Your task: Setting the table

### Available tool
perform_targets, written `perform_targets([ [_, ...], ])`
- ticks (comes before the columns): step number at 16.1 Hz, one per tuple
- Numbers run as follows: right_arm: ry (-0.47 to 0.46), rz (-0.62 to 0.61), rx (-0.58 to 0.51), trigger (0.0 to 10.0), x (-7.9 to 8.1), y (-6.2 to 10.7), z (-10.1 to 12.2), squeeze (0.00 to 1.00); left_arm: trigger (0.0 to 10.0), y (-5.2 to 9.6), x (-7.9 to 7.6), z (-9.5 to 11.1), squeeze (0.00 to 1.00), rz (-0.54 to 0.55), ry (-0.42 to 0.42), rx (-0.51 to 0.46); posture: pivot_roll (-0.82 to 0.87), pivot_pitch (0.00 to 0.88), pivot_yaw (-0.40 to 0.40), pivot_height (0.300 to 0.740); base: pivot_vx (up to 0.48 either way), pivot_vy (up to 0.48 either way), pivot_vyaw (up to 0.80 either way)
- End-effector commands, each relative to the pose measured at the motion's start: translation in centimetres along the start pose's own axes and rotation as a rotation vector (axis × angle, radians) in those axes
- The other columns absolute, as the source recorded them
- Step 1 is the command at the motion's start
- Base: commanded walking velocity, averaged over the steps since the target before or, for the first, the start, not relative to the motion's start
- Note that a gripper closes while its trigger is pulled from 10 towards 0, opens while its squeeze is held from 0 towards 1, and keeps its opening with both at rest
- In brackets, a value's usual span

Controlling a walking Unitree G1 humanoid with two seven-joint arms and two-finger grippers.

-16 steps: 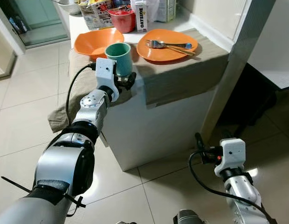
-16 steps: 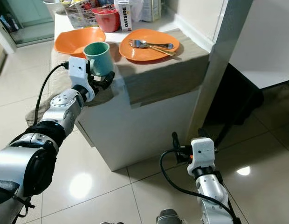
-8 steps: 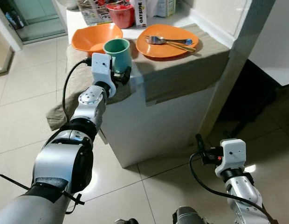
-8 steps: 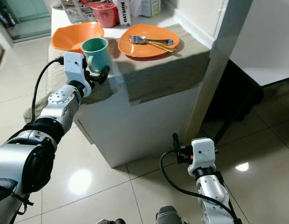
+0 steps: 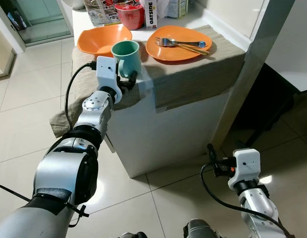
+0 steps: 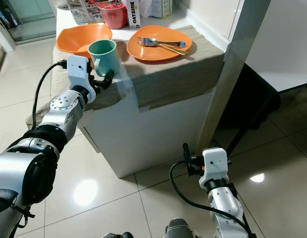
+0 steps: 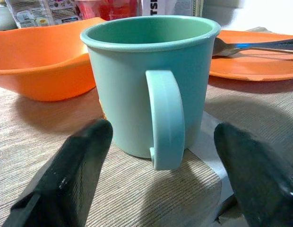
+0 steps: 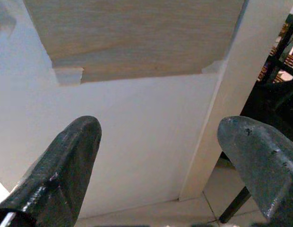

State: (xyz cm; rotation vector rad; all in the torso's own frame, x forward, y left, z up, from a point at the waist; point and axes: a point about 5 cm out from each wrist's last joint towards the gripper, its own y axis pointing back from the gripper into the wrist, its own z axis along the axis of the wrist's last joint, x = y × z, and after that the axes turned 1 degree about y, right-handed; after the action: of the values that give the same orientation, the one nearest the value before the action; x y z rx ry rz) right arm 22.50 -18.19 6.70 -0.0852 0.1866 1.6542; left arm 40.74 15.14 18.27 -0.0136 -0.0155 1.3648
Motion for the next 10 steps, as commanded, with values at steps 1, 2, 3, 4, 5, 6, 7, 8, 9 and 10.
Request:
perform_targets([
  [1, 0.001, 0.006, 0.001, 10.0, 0.14, 0.14, 0.16, 0.00, 0.0, -0.14, 0.41, 0.69, 0.00, 0.021, -0.002, -0.017, -0.38, 0.105, 0.137, 0.740, 0.000, 0.000, 0.00],
  [2, -0.001, 0.005, 0.003, 10.0, 0.19, 0.16, 0.12, 0.00, 0.0, -0.16, 0.38, 0.68, 0.00, 0.021, 0.001, -0.016, -0.38, 0.105, 0.137, 0.740, 0.000, 0.000, 0.00],
  [3, -0.001, 0.006, 0.004, 10.0, 0.27, 0.17, 0.08, 0.00, 0.0, -0.16, 0.38, 0.68, 0.00, 0.022, 0.004, -0.017, -0.38, 0.106, 0.137, 0.740, 0.000, 0.000, 0.00],
  [4, -0.002, 0.007, 0.005, 10.0, 0.29, 0.18, 0.06, 0.00, 0.0, -0.16, 0.41, 0.67, 0.00, 0.029, 0.012, -0.017, -0.38, 0.106, 0.137, 0.740, 0.000, 0.000, 0.00],
  [5, -0.004, 0.006, 0.007, 10.0, 0.33, 0.22, 0.06, 0.00, 0.0, -0.17, 0.48, 0.67, 0.00, 0.036, 0.019, -0.012, -0.38, 0.110, 0.137, 0.740, 0.000, 0.000, 0.00],
  [6, -0.004, 0.006, 0.007, 10.0, 0.35, 0.21, 0.07, 0.00, 0.0, -0.18, 0.52, 0.72, 0.00, 0.037, 0.016, -0.012, -0.38, 0.110, 0.138, 0.740, 0.000, 0.000, 0.00],
  [7, -0.004, 0.006, 0.007, 10.0, 0.35, 0.20, 0.08, 0.00, 0.0, -0.18, 0.57, 0.74, 0.00, 0.042, 0.011, -0.011, -0.38, 0.110, 0.138, 0.740, 0.000, 0.000, 0.00],
  [8, -0.004, 0.006, 0.007, 10.0, 0.36, 0.18, 0.08, 0.00, 0.0, -0.18, 0.61, 0.75, 0.00, 0.046, 0.006, -0.011, -0.38, 0.111, 0.137, 0.740, 0.000, 0.000, 0.00],
  [9, -0.005, 0.005, 0.008, 10.0, 0.35, 0.17, 0.07, 0.00, 0.0, -0.17, 0.70, 0.76, 0.00, 0.055, -0.015, -0.008, -0.38, 0.111, 0.137, 0.740, 0.000, 0.000, 0.00],
  [10, -0.005, 0.005, 0.008, 10.0, 0.35, 0.16, 0.07, 0.00, 0.0, -0.16, 0.73, 0.76, 0.00, 0.057, -0.019, -0.006, -0.38, 0.112, 0.136, 0.740, 0.000, 0.000, 0.00],
])
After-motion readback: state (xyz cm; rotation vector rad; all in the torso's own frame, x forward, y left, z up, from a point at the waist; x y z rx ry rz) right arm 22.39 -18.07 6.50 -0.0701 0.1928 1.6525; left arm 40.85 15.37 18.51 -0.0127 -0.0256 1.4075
